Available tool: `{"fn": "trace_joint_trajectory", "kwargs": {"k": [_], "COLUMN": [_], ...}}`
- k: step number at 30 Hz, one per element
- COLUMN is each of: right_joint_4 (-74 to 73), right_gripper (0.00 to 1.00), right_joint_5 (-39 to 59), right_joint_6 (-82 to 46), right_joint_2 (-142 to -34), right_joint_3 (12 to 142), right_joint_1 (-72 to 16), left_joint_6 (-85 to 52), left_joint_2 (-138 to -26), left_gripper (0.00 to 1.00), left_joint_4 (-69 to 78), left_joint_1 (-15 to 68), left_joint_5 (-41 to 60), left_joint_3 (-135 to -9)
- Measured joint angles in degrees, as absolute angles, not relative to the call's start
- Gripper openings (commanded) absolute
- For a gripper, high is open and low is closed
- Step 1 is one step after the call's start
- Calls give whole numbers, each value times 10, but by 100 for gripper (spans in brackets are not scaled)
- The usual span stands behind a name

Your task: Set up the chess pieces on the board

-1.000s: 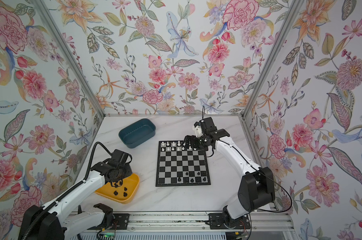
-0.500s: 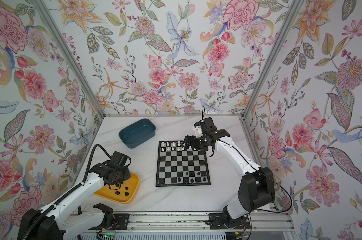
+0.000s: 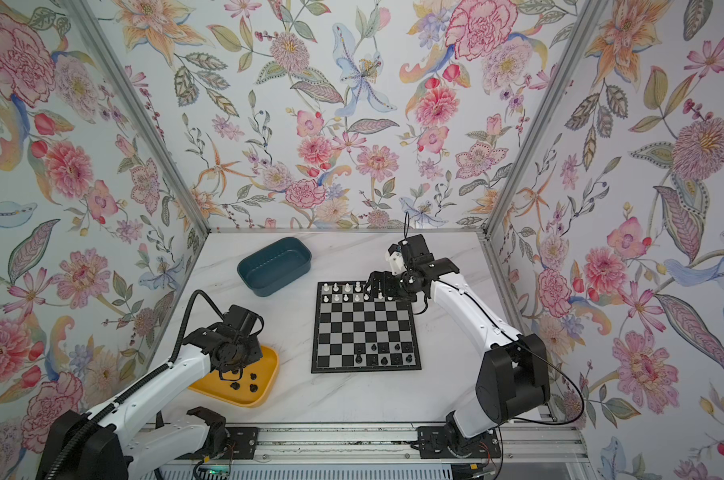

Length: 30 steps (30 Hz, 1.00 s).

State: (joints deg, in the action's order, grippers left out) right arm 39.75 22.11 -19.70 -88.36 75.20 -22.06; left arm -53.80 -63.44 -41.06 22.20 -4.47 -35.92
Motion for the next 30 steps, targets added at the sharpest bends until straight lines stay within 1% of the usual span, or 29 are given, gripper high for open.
{"fn": "trace_joint_trajectory", "kwargs": {"k": [6,24,30], "right_joint_4": [398,398,398], "right_gripper": [99,99,99], "right_joint_5": [219,216,216], "right_joint_6": [-197,-197,-197], "right_joint_2": [-882,-880,-880], "right_joint_3": [749,749,749], "right_joint_1": [-221,-220,-219], "left_joint_6": [-528,-516,-507], "left_joint_2": [-666,-702,-729], "left_gripper": [34,33,33], "left_joint_4": [-393,-355,-343], "left_joint_1": [222,222,221], "left_joint_5": [-35,-27,-21], "left_joint_3": [-359,-352,-354]}}
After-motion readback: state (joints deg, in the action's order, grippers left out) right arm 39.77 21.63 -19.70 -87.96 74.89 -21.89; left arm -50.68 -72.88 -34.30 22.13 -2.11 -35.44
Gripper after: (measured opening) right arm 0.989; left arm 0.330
